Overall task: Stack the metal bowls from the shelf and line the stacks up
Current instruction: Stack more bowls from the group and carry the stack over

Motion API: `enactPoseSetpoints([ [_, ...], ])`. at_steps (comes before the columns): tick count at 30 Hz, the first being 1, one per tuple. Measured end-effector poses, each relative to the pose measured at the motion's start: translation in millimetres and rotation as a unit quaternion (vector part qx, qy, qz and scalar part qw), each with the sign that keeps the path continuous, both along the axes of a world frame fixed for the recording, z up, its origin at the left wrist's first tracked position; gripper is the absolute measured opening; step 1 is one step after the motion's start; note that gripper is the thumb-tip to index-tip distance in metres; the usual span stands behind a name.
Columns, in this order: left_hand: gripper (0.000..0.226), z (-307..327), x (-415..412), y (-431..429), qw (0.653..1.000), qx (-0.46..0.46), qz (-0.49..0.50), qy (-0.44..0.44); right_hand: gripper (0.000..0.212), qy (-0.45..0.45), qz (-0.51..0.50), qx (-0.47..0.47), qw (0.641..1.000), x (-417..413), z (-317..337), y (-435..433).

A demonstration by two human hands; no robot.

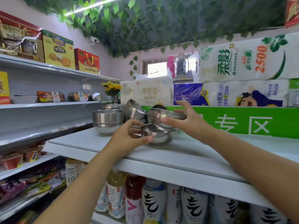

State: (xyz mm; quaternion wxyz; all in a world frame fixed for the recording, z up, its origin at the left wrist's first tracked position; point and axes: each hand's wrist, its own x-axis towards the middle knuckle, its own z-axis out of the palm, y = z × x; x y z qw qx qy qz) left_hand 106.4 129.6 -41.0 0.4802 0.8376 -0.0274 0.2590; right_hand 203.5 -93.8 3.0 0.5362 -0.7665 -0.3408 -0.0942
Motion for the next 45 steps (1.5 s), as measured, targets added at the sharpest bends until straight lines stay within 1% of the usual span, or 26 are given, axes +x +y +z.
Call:
enactPoseSetpoints([
  [3, 0.094, 2, 1, 0, 1.0, 0.007, -0.002, 0.014, 0.106, -0.011, 0.006, -0.036, 0.999, 2, -7, 6],
  [4, 0.101, 2, 1, 0, 1.0, 0.017, 0.001, 0.012, 0.104, -0.013, 0.011, -0.05, 0.999, 3, -9, 7],
  [6, 0.108, 2, 2, -1, 1.0, 0.028, 0.002, 0.003, 0.103, -0.015, 0.019, -0.077, 0.997, 4, -10, 10],
  [8, 0.107, 2, 2, -3, 0.999, 0.035, -0.007, -0.007, 0.101, -0.024, 0.019, -0.101, 0.994, 4, -10, 11],
  [10, 0.101, 2, 2, -5, 0.999, 0.051, -0.012, -0.01, 0.102, -0.028, 0.033, -0.122, 0.992, 4, -10, 13],
  [12, 0.096, 3, 3, -7, 0.998, 0.058, -0.013, -0.014, 0.108, -0.008, 0.074, -0.14, 0.987, 4, -13, 15],
  [14, 0.094, 3, 4, -6, 0.998, 0.059, -0.007, -0.016, 0.106, 0.017, 0.108, -0.144, 0.984, 3, -16, 18],
  [15, 0.093, 3, 4, -6, 0.998, 0.054, -0.003, -0.016, 0.099, 0.026, 0.115, -0.137, 0.984, 3, -17, 20],
  [18, 0.099, 2, 7, 1, 0.999, 0.033, 0.0, -0.021, 0.066, 0.036, 0.097, -0.076, 0.992, 1, -10, 22],
  [19, 0.099, 2, 7, 3, 0.999, 0.028, -0.002, -0.022, 0.06, 0.031, 0.081, -0.052, 0.995, 2, -7, 21],
  [21, 0.095, 1, 9, 6, 0.999, 0.024, -0.005, -0.021, 0.055, 0.01, 0.024, -0.018, 1.0, 9, -2, 16],
  [23, 0.087, 0, 9, 7, 0.999, 0.024, -0.002, -0.023, 0.058, -0.02, -0.054, -0.025, 0.998, 20, -1, 9],
  [25, 0.081, 0, 10, 9, 0.999, 0.022, 0.011, -0.032, 0.065, -0.036, -0.113, -0.083, 0.989, 34, 0, 2],
  [26, 0.078, 0, 12, 10, 0.999, 0.019, 0.02, -0.036, 0.069, -0.031, -0.129, -0.12, 0.984, 39, 2, 0],
  [28, 0.076, -1, 16, 13, 0.999, 0.009, 0.036, -0.04, 0.077, -0.013, -0.141, -0.185, 0.973, 45, 9, -1],
  [30, 0.077, 0, 19, 14, 0.998, 0.015, 0.052, -0.044, 0.086, 0.009, -0.139, -0.22, 0.966, 53, 14, 3],
  [33, 0.079, -4, 25, 21, 0.997, 0.012, 0.063, -0.033, 0.109, 0.052, -0.137, -0.266, 0.953, 64, 17, 22],
  [35, 0.08, -4, 26, 22, 0.998, 0.01, 0.062, -0.024, 0.123, 0.084, -0.134, -0.252, 0.955, 69, 13, 35],
  [37, 0.081, -4, 27, 22, 0.998, 0.013, 0.061, -0.019, 0.127, 0.088, -0.139, -0.223, 0.961, 76, 5, 46],
  [41, 0.085, 1, 26, 17, 0.998, -0.016, 0.056, -0.012, 0.125, 0.037, -0.163, -0.209, 0.963, 90, -14, 53],
  [43, 0.082, 3, 26, 15, 0.997, -0.031, 0.066, -0.022, 0.119, 0.023, -0.158, -0.179, 0.971, 94, -19, 51],
  [45, 0.075, 1, 27, 16, 0.996, -0.028, 0.079, -0.035, 0.114, 0.013, -0.148, -0.133, 0.98, 95, -21, 46],
])
